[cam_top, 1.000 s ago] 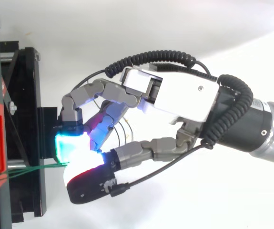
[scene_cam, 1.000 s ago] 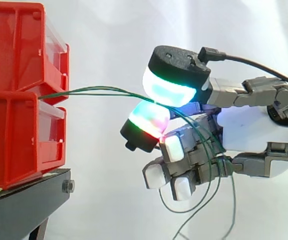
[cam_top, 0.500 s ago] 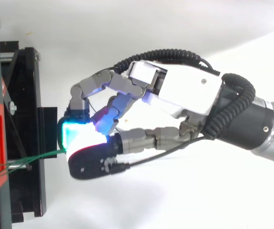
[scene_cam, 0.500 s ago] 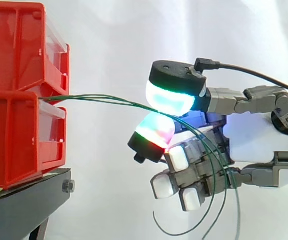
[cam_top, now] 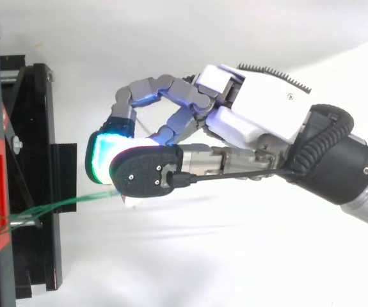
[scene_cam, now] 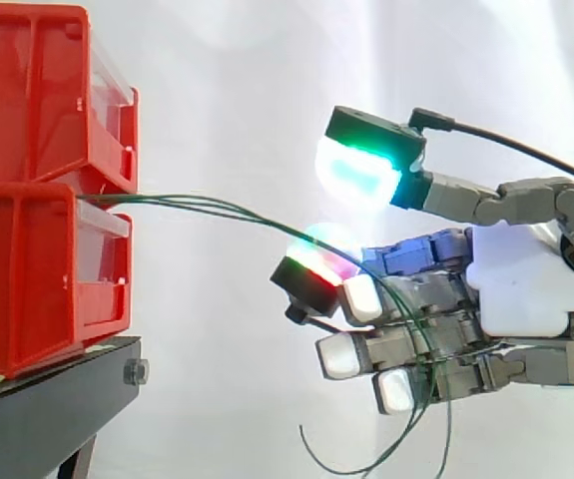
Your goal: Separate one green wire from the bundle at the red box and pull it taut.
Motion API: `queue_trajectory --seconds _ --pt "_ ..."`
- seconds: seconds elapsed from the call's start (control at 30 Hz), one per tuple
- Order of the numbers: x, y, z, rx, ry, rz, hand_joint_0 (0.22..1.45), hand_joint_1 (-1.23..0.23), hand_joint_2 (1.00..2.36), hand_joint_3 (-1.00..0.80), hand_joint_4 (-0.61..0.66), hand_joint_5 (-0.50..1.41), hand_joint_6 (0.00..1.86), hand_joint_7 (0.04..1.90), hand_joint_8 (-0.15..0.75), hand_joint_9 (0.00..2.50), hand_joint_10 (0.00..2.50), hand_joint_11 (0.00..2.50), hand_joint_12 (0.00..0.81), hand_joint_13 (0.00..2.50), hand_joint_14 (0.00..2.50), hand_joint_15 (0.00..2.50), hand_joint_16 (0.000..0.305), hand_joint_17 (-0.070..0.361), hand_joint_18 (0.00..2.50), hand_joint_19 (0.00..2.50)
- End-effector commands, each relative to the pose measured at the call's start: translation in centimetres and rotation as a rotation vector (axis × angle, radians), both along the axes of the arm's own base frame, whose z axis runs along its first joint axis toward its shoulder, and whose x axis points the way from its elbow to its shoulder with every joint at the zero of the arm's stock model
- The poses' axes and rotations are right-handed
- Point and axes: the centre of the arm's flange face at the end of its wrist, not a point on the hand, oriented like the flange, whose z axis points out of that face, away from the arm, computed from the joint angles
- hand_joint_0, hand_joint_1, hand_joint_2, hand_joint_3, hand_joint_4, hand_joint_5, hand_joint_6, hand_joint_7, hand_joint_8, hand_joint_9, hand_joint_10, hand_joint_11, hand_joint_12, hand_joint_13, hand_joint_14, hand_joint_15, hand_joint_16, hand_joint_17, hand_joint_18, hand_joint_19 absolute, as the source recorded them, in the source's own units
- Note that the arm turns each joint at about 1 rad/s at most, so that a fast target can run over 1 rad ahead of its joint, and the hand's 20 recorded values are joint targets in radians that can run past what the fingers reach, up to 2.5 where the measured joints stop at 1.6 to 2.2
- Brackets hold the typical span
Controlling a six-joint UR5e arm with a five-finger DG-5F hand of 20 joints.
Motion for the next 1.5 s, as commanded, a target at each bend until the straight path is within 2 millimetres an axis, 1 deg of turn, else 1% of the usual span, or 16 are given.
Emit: queue_trajectory --seconds 0.0,0.07,0.13,0.27,0.37,0.4,0.43,0.47,0.6,0.7,0.9,1.03,1.2,1.27,1.33,1.47 --pt "-0.1 0.1 0.0 0.017 -0.004 -0.009 0.5 -0.64 1.0 -0.5 0.13 -0.09 0.77 1.13 0.301 1.25 0.02 0.47 0.369 1.06 0.02 0.51 0.064 0.145 0.91 0.75" --pt "-0.1 0.2 -0.1 0.018 -0.003 -0.011 0.51 -0.68 1.0 -0.5 0.14 -0.1 0.77 1.16 0.299 1.24 0.02 0.48 0.362 1.06 0.02 0.51 0.063 0.142 0.9 0.75" --pt "-0.2 0.3 -0.1 0.017 -0.002 -0.009 0.55 -0.75 1.0 -0.48 0.13 -0.12 0.82 1.12 0.281 1.18 0.02 0.48 0.346 1.02 0.02 0.52 0.06 0.136 0.87 0.75" --pt "-0.1 0.4 -0.1 0.018 -0.003 -0.008 0.56 -0.78 1.0 -0.46 0.12 -0.14 0.83 1.04 0.276 1.16 0.02 0.51 0.343 1.02 0.02 0.54 0.059 0.133 0.85 0.76" --pt "-0.2 0.4 -0.1 0.014 -0.001 -0.008 0.54 -0.76 1.0 -0.5 0.12 -0.15 0.83 1.0 0.279 1.17 0.02 0.55 0.349 1.11 0.02 0.62 0.061 0.136 0.87 0.75" --pt "-0.2 0.4 -0.1 0.014 -0.001 -0.008 0.54 -0.75 1.0 -0.5 0.12 -0.16 0.83 1.0 0.282 1.2 0.02 0.6 0.347 1.15 0.02 0.65 0.061 0.137 0.87 0.75" --pt "-0.1 0.4 -0.2 0.015 -0.003 -0.008 0.54 -0.74 1.0 -0.5 0.12 -0.16 0.83 0.99 0.294 1.29 0.03 0.73 0.35 1.22 0.03 0.72 0.061 0.137 0.87 0.75" --pt "-0.1 0.4 -0.3 0.013 -0.001 -0.009 0.54 -0.73 1.0 -0.5 0.13 -0.16 0.83 0.98 0.292 1.3 0.03 0.76 0.353 1.23 0.03 0.73 0.061 0.138 0.88 0.75" --pt "0.2 0.4 -1.7 0.017 -0.006 -0.024 0.53 -0.71 1.0 -0.5 0.13 -0.16 0.83 0.96 0.294 1.36 0.03 0.94 0.357 1.3 0.03 0.87 0.062 0.14 0.89 0.75" --pt "0.6 0.3 -2.3 0.024 -0.022 -0.027 0.52 -0.7 1.0 -0.5 0.13 -0.17 0.82 0.95 0.292 1.36 0.03 0.95 0.353 1.32 0.03 0.93 0.063 0.142 0.89 0.76" --pt "0.6 0.4 -2.5 0.024 -0.024 -0.027 0.5 -0.67 1.0 -0.5 0.14 -0.17 0.82 0.92 0.303 1.34 0.03 0.96 0.352 1.39 0.03 1.03 0.065 0.145 0.91 0.75" --pt "0.6 0.5 -2.5 0.022 -0.023 -0.026 0.45 -0.59 1.0 -0.5 0.17 -0.17 0.82 0.88 0.321 1.37 0.02 0.98 0.379 1.45 0.02 1.07 0.07 0.158 0.96 0.75" --pt "0.6 1.0 -2.5 0.014 -0.019 -0.02 0.41 -0.58 1.0 -0.5 0.2 -0.18 0.83 0.85 0.351 1.39 0.02 1.04 0.401 1.52 0.02 1.12 0.076 0.17 1.01 0.73" --pt "0.6 1.2 -2.5 0.011 -0.018 -0.015 0.4 -0.59 1.0 -0.5 0.2 -0.18 0.83 0.84 0.355 1.42 0.02 1.12 0.407 1.53 0.02 1.11 0.077 0.173 1.02 0.72" --pt "0.6 1.3 -2.5 0.008 -0.017 -0.014 0.39 -0.63 1.0 -0.5 0.17 -0.18 0.83 0.83 0.348 1.49 0.01 1.33 0.41 1.54 0.02 1.11 0.077 0.174 1.02 0.72" --pt "0.6 2.2 -2.6 -0.006 -0.007 0.0 0.4 -0.69 1.0 -0.5 0.13 -0.19 0.82 0.81 0.325 1.5 0.01 1.51 0.402 1.52 0.02 1.12 0.075 0.169 1.0 0.71"
